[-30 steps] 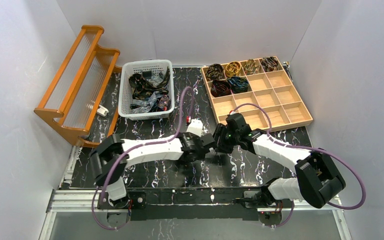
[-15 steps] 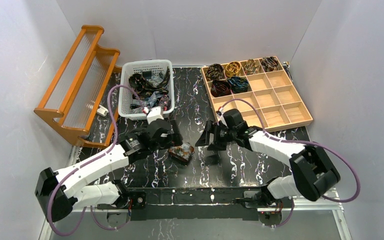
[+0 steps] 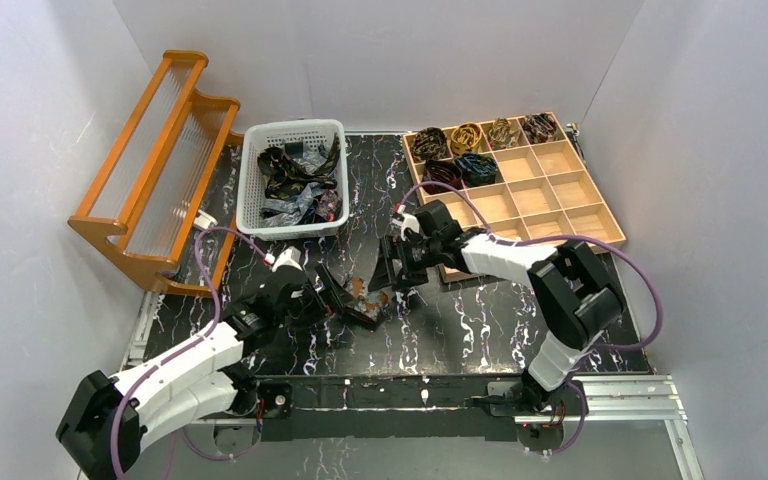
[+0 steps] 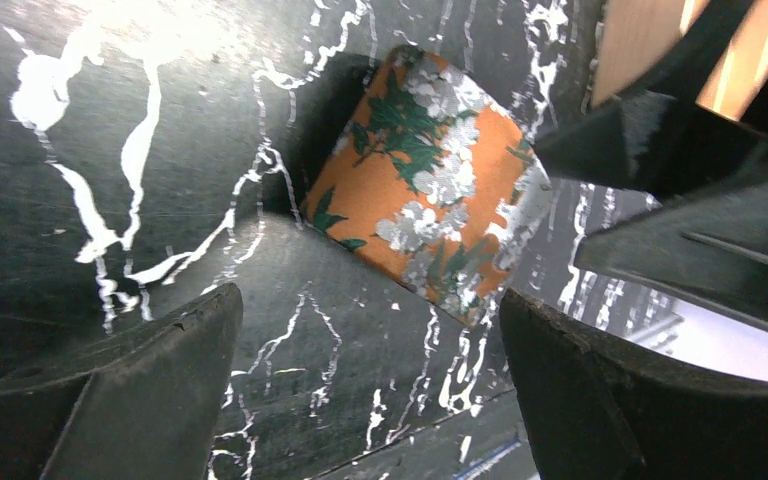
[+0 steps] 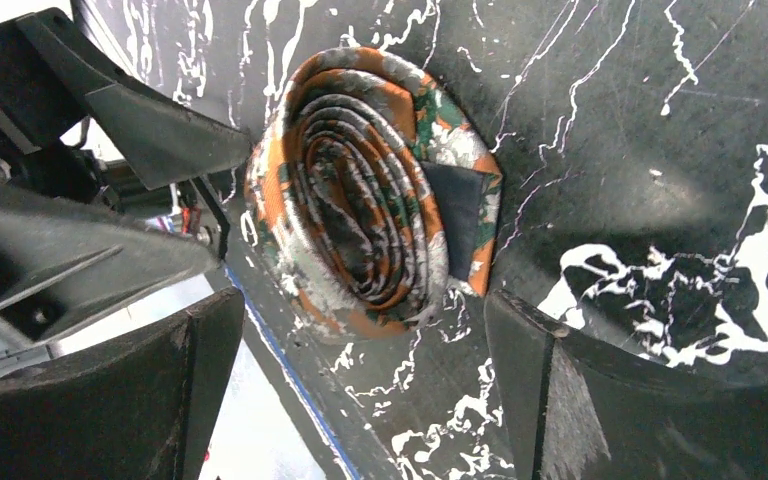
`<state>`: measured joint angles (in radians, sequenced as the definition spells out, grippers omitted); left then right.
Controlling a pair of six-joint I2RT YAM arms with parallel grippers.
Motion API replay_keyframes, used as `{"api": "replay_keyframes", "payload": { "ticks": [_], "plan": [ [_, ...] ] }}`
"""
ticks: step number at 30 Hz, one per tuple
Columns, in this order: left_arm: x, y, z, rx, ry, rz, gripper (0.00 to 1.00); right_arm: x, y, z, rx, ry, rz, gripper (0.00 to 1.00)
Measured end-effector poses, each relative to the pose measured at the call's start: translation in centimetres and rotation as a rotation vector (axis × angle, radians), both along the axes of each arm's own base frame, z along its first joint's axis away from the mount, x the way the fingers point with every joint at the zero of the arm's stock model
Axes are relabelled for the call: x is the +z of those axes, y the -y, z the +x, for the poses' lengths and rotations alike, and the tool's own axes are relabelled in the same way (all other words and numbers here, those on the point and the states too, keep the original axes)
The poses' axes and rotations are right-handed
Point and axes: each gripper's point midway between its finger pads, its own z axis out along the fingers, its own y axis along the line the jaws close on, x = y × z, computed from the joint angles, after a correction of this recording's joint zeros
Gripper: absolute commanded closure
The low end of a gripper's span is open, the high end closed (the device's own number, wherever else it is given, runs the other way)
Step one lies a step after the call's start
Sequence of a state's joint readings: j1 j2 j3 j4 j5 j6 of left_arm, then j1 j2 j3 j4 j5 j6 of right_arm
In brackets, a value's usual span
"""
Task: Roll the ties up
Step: Roll the tie at the center of the board, then pick up the tie at the center of the board.
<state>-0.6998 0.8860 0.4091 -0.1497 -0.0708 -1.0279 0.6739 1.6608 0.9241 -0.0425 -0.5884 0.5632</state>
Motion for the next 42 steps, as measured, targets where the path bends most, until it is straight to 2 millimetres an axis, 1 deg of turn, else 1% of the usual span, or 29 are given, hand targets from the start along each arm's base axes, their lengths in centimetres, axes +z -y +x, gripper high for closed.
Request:
{"api": "replay_keyframes", "payload": {
  "ticks": [5, 11, 14, 22, 23, 28, 37, 39, 42],
  "plan": [
    [0.0, 1.6, -0.2, -0.002, 0.005, -0.139, 0.13, -1.6, -0.4, 0.1, 0.067, -0.017, -0.021, 0.02],
    [0.2, 2.3, 0.2, 0.011, 0.019, -0.203, 0.19, -2.8, -0.9, 0.0, 0.121, -0.041, -0.018, 0.02],
    [-0.2, 2.1, 0.6, 0.028, 0.03, -0.199, 0.26, -2.9, -1.0, -0.3, 0.136, -0.056, -0.012, 0.02],
    [-2.8, 1.3, 0.6, 0.036, -0.007, -0.105, 0.45, -2.9, -1.3, -1.0, 0.163, -0.102, 0.022, 0.02],
    [-3.0, 1.2, 0.5, 0.034, -0.01, -0.097, 0.46, -2.8, -1.4, -1.1, 0.164, -0.107, 0.028, 0.02],
    [-3.8, 1.1, 0.4, 0.031, -0.027, -0.073, 0.47, -2.7, -1.6, -1.2, 0.165, -0.126, 0.044, 0.02],
    [-3.9, 1.1, 0.6, 0.034, -0.024, -0.07, 0.5, -2.6, -2.0, -1.3, 0.176, -0.131, 0.059, 0.01],
    [-4.0, 1.1, 0.6, 0.033, -0.023, -0.069, 0.5, -2.5, -2.1, -1.0, 0.174, -0.109, 0.046, 0.01],
    [-4.0, 1.2, 0.7, 0.032, -0.021, -0.069, 0.51, -2.4, -2.3, 0.3, 0.16, -0.05, 0.018, 0.01]
  ]
}}
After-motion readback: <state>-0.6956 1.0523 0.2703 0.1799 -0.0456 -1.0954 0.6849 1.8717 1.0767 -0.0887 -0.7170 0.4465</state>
